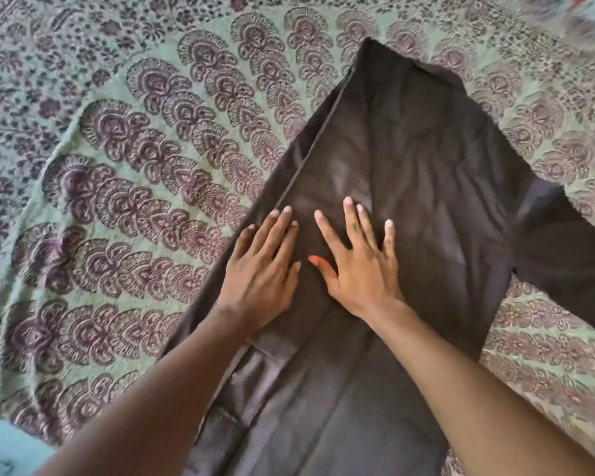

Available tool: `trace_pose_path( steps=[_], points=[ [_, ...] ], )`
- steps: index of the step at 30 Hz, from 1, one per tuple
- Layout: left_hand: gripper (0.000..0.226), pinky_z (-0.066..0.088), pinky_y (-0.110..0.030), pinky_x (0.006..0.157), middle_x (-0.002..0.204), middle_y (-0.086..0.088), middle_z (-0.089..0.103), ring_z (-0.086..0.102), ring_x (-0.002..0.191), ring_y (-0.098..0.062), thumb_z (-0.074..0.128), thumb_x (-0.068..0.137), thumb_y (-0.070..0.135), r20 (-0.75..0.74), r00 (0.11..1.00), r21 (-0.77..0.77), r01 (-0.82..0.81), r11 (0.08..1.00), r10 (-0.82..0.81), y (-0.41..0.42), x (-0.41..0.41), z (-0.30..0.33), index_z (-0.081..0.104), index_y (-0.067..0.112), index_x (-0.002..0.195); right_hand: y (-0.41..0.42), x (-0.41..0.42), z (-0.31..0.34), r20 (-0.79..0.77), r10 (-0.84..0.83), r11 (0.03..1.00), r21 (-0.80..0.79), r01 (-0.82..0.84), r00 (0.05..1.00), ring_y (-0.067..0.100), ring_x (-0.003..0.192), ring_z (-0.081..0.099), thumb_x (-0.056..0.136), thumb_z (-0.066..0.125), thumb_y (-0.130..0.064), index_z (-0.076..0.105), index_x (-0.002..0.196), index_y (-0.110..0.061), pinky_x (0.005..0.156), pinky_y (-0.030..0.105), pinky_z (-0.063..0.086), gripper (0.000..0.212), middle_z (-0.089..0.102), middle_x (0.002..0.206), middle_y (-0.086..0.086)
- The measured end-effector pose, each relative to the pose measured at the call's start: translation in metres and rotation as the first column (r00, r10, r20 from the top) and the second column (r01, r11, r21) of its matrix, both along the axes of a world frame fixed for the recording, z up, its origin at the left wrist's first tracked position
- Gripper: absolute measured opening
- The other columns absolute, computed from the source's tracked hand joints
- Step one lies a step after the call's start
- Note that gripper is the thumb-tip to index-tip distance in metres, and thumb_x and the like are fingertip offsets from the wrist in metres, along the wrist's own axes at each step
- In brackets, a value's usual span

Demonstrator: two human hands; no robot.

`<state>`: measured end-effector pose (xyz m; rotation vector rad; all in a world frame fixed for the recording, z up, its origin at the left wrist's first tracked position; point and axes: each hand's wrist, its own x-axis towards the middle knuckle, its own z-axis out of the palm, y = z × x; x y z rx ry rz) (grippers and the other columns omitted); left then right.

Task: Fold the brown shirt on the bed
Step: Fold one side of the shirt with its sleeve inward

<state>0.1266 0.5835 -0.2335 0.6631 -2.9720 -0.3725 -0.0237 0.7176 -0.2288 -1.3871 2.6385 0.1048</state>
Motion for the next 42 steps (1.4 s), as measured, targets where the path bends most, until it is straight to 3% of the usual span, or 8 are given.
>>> trace_pose_path(
  steps=[6, 11, 15, 21, 26, 31, 37, 42],
  points=[
    [0.066, 0.025, -0.045, 0.127, 0.174, -0.001, 0.021, 0.019, 0.161, -0.017, 0.047, 0.102, 0.042, 0.033, 0.999, -0.015, -0.004, 1.0, 0.004, -0.002, -0.001, -0.007, 0.036, 0.015, 0.162, -0.019, -0.019, 0.002, -0.072, -0.048, 0.989, -0.144, 0.037, 0.996, 0.033, 0.158, 0.022, 0.105, 0.034, -0.05, 0.033, 0.16, -0.011, 0.126, 0.06, 0.009, 0.068, 0.024, 0.169, 0.019],
    [0.068, 0.026, -0.047, 0.126, 0.174, -0.002, 0.021, 0.018, 0.161, -0.018, 0.046, 0.1, 0.043, 0.043, 0.999, -0.005, 0.008, 1.0, -0.008, -0.004, -0.002, -0.008, 0.037, 0.015, 0.161, -0.068, -0.043, 0.007, 0.028, 0.261, 0.937, -0.247, -0.247, 0.965, 0.027, 0.16, 0.015, 0.099, 0.044, -0.027, 0.034, 0.16, -0.012, 0.129, 0.05, 0.015, 0.064, 0.021, 0.172, 0.009],
    [0.071, 0.029, -0.048, 0.124, 0.174, -0.001, 0.021, 0.018, 0.161, -0.018, 0.05, 0.098, 0.045, 0.067, 0.998, 0.011, 0.011, 1.0, -0.012, -0.007, -0.003, -0.007, 0.036, 0.017, 0.162, -0.112, -0.073, -0.001, 0.082, 0.159, 0.983, -0.103, -0.15, 0.984, 0.027, 0.16, 0.015, 0.1, 0.032, -0.046, 0.03, 0.162, -0.014, 0.127, 0.051, 0.021, 0.07, 0.017, 0.173, 0.009],
    [0.074, 0.031, -0.047, 0.122, 0.174, 0.0, 0.021, 0.021, 0.16, -0.018, 0.052, 0.095, 0.046, 0.078, 0.997, 0.018, 0.003, 1.0, -0.004, -0.009, -0.005, -0.009, 0.035, 0.019, 0.162, -0.151, -0.125, 0.0, 0.043, -0.102, 0.993, 0.056, 0.099, 0.994, 0.024, 0.161, -0.003, 0.093, 0.015, -0.083, -0.003, 0.166, -0.016, 0.128, 0.053, 0.008, 0.1, -0.008, 0.175, 0.004],
    [0.075, 0.031, -0.047, 0.121, 0.174, 0.0, 0.021, 0.021, 0.16, -0.018, 0.05, 0.094, 0.046, 0.099, 0.995, 0.018, 0.004, 1.0, -0.006, -0.009, -0.005, -0.01, 0.035, 0.019, 0.162, -0.177, -0.18, 0.003, -0.002, -0.167, 0.979, 0.115, 0.166, 0.986, 0.023, 0.161, -0.008, 0.087, 0.008, -0.09, -0.008, 0.165, -0.017, 0.128, 0.055, -0.001, 0.108, -0.01, 0.174, 0.003],
    [0.075, 0.031, -0.046, 0.121, 0.174, 0.0, 0.022, 0.022, 0.16, -0.018, 0.051, 0.094, 0.046, 0.106, 0.994, 0.024, 0.004, 1.0, -0.007, -0.008, -0.006, -0.01, 0.035, 0.019, 0.162, -0.193, -0.235, 0.013, 0.03, -0.312, 0.941, 0.148, 0.305, 0.95, 0.024, 0.161, -0.004, 0.091, 0.01, -0.086, 0.001, 0.165, -0.007, 0.129, 0.053, -0.002, 0.109, -0.001, 0.175, 0.009],
    [0.075, 0.032, -0.046, 0.12, 0.174, 0.001, 0.021, 0.024, 0.16, -0.018, 0.05, 0.093, 0.046, 0.121, 0.993, 0.032, 0.006, 0.999, -0.01, -0.01, -0.005, -0.008, 0.036, 0.019, 0.162, -0.147, -0.146, 0.026, 0.007, -0.09, 0.974, -0.207, 0.089, 0.996, 0.034, 0.16, 0.011, 0.104, 0.027, -0.064, 0.018, 0.163, -0.001, 0.129, 0.05, 0.011, 0.087, 0.013, 0.172, 0.019],
    [0.073, 0.033, -0.047, 0.12, 0.173, -0.001, 0.023, 0.025, 0.159, -0.019, 0.049, 0.094, 0.046, 0.11, 0.994, 0.034, 0.008, 0.999, -0.011, -0.009, -0.006, -0.009, 0.039, 0.018, 0.161, -0.098, -0.085, 0.002, 0.072, 0.083, 0.996, -0.046, -0.08, 0.994, 0.029, 0.161, 0.011, 0.098, 0.026, -0.074, 0.016, 0.165, -0.011, 0.128, 0.052, 0.016, 0.092, 0.01, 0.174, 0.012]
  ],
)
